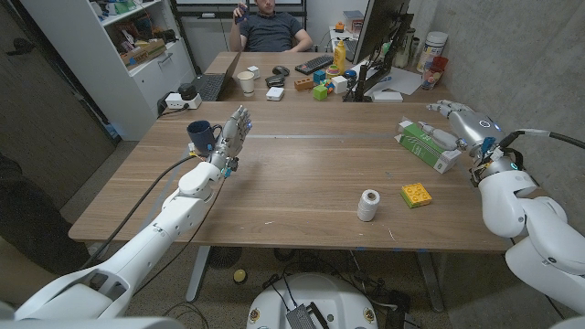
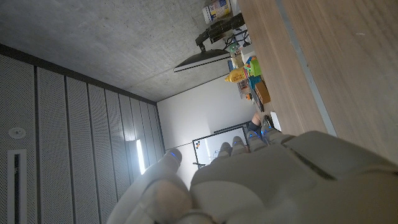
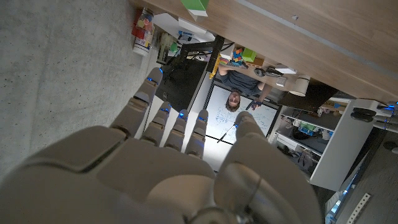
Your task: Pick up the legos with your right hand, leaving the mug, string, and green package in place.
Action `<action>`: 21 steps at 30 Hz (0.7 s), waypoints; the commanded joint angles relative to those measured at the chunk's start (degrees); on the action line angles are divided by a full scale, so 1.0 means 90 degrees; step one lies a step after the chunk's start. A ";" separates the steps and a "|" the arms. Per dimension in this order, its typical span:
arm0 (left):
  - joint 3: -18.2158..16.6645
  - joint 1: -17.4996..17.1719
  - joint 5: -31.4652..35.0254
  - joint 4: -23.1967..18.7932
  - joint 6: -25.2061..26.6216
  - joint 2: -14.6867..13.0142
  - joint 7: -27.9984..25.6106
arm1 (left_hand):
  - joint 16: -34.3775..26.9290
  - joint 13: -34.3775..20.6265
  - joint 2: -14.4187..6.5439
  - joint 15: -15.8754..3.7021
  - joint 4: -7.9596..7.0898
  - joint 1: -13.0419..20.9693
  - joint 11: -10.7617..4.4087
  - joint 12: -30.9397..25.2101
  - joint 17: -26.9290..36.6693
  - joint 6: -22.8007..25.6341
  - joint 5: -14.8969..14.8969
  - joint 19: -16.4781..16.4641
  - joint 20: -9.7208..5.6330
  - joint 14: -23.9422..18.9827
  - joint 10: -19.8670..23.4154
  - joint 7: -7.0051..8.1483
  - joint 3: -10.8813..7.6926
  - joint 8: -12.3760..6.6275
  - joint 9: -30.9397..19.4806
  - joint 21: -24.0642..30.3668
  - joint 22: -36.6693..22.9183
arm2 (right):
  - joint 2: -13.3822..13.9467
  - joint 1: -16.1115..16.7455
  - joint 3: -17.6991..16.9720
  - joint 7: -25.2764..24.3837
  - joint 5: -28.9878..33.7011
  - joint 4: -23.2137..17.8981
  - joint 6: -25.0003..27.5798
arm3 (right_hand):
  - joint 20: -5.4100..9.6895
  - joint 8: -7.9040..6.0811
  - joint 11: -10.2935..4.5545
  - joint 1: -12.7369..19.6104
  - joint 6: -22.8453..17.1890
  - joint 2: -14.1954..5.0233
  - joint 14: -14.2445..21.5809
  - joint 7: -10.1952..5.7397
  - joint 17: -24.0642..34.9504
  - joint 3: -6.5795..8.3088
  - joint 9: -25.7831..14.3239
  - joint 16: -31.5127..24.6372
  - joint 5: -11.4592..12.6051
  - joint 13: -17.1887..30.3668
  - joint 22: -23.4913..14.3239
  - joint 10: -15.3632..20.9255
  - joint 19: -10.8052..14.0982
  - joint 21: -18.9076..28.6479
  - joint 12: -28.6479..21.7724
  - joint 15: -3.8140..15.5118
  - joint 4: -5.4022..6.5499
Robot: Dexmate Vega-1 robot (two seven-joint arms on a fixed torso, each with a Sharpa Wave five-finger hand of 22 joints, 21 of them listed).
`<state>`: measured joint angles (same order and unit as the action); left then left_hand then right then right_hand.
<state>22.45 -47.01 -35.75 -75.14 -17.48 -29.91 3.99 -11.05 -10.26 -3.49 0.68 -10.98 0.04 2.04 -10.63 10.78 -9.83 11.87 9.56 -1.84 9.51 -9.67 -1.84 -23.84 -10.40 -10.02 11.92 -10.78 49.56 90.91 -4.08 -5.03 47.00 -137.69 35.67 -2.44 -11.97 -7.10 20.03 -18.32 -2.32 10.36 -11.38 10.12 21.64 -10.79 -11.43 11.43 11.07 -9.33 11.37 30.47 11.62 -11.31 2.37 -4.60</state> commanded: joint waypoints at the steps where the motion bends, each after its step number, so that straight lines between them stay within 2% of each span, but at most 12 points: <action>1: 0.0024 0.0006 0.0029 -0.0039 0.0040 0.0009 -0.0022 | -0.0055 -0.0027 -0.0683 -0.0001 -0.0006 -0.0034 -0.0026 -0.0042 0.0013 -0.0280 0.0028 0.0827 -0.0100 0.1613 -0.1040 -0.0035 0.0028 -0.0003 -0.0007 0.0043 -0.0035 | 0.0574 -0.0289 0.0684 0.0769 0.0737 -0.0098 0.0965 | -0.0013 0.0026 0.0014 0.0112 0.0015 0.0172 0.0031 -0.0033 0.0002 -0.0008 -0.0021 0.0027 0.0064 0.0010 -0.0004 -0.0023 0.0038 -0.0036 0.0031 0.0163 -0.0143; 7: 0.0032 0.0010 0.0035 -0.0048 0.0059 0.0003 -0.0020 | -0.0056 -0.0027 -0.0685 0.0000 -0.0006 -0.0034 -0.0024 -0.0042 0.0012 -0.0276 0.0030 0.0827 -0.0101 0.1610 -0.1040 -0.0037 0.0037 -0.0004 -0.0007 0.0044 -0.0035 | 0.0770 -0.0424 0.0903 0.1065 0.0857 -0.0137 0.1237 | -0.0069 0.0093 0.0081 0.0371 0.0136 0.0284 0.0073 -0.0111 -0.0003 -0.0001 -0.0014 0.0032 0.0121 0.0007 -0.0002 -0.0049 0.0142 -0.0052 0.0033 0.0092 -0.0346; 12: 0.0030 0.0005 0.0040 -0.0058 0.0072 -0.0010 -0.0031 | -0.0058 -0.0027 -0.0688 0.0002 -0.0006 -0.0034 -0.0025 -0.0046 0.0012 -0.0272 0.0032 0.0823 -0.0094 0.1606 -0.1032 -0.0038 0.0044 -0.0006 -0.0007 0.0046 -0.0035 | 0.0956 -0.0567 0.1114 0.1469 0.0900 -0.0208 0.1541 | -0.0092 0.0141 0.0109 0.0441 0.0260 0.0363 0.0079 -0.0118 -0.0001 -0.0032 -0.0015 0.0036 0.0138 0.0009 -0.0002 -0.0104 0.0183 -0.0060 0.0047 0.0051 -0.0405; 21: 0.0029 0.0010 0.0028 -0.0046 0.0066 -0.0012 -0.0002 | -0.0058 -0.0027 -0.0695 0.0002 -0.0008 -0.0033 -0.0024 -0.0046 0.0012 -0.0270 0.0036 0.0825 -0.0091 0.1604 -0.1031 -0.0043 0.0053 -0.0007 -0.0008 0.0046 -0.0035 | 0.1407 -0.0809 0.1452 0.2094 0.0821 -0.0389 0.1902 | -0.0116 0.0139 0.0152 0.0481 0.0307 0.0502 0.0164 -0.0130 0.0005 -0.0121 -0.0021 0.0013 0.0160 0.0013 -0.0004 -0.0103 0.0303 -0.0051 0.0030 -0.0017 -0.0441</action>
<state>22.68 -46.94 -35.46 -75.55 -16.93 -29.96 3.79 -11.05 -10.26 -3.49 0.68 -11.21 0.04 2.04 -10.63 10.77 -9.83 11.86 9.55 -1.84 9.52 -9.68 -1.84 -23.61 -10.40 -10.01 11.92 -10.78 57.95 86.16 5.10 7.78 53.93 -139.70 48.39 -3.48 -10.74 -6.04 23.99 -15.74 1.63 11.08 -12.28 10.13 20.58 -10.79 -11.24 12.32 11.06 -9.34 10.30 32.30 11.19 -10.97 2.27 -8.39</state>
